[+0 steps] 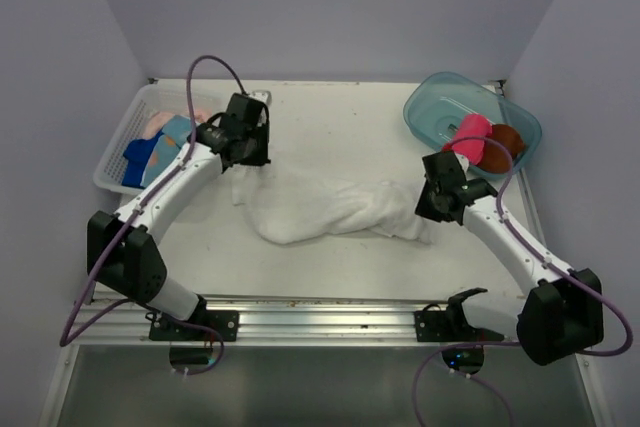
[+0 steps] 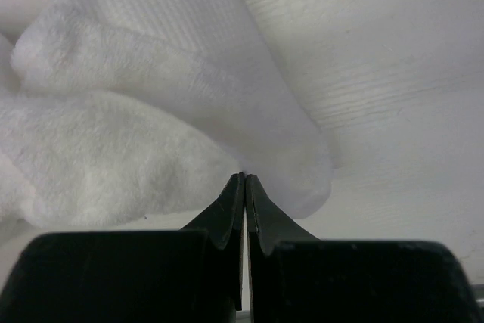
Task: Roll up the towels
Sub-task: Flatten the towel
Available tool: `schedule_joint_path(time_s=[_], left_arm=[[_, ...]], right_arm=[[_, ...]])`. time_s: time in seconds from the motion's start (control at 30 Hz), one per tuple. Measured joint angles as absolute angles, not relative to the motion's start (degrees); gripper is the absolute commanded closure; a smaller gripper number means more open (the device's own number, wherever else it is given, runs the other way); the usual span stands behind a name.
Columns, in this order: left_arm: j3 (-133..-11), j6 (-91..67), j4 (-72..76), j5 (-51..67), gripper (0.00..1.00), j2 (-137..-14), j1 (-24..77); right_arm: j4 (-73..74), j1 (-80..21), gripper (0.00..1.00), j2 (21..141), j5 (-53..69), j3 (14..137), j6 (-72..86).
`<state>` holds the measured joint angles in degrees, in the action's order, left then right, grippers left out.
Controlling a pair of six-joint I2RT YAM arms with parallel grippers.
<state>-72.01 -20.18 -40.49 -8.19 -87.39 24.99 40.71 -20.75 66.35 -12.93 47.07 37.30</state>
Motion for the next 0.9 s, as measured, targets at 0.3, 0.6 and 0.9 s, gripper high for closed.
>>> schedule_joint_path(time_s=[0.3,0.6,0.9], left_arm=[[-101.03,-22.20,-41.10,6.22,1.00,-88.27,17.21],[-99.33,-30.68,-32.18,23.49,1.00,-79.42,-2.55],[-71.64,-31.94,-28.40,25.65,1.00,-72.16,-4.91]], right_arm=[[43.55,-11.49,1.00,71.35,-15.51,73.47,30.44],[45.32,-10.07,1.00,58.33,-26.68,80.40,27.77],[54.24,-10.07,1.00,45.78,-28.16,60.16,33.30]])
